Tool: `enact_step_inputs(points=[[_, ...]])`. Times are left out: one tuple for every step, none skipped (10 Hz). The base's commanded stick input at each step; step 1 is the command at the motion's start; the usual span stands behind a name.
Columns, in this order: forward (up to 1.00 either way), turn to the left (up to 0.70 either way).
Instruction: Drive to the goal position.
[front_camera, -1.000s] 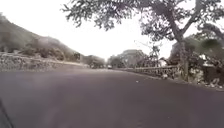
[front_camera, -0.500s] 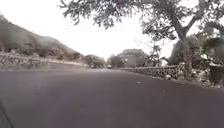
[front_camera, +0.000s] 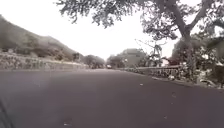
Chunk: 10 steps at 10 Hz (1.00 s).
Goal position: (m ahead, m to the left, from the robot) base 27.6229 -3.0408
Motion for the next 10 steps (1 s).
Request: enact_step_inputs(points=[[0.7, 0.0], [0.7, 0.05], [0.7, 0.16], [0.7, 0.27], [0.7, 0.15], [0.7, 0.03], [0.7, 0.0], [0.7, 0.0], [0.7, 0.0], [0.7, 0.0]])
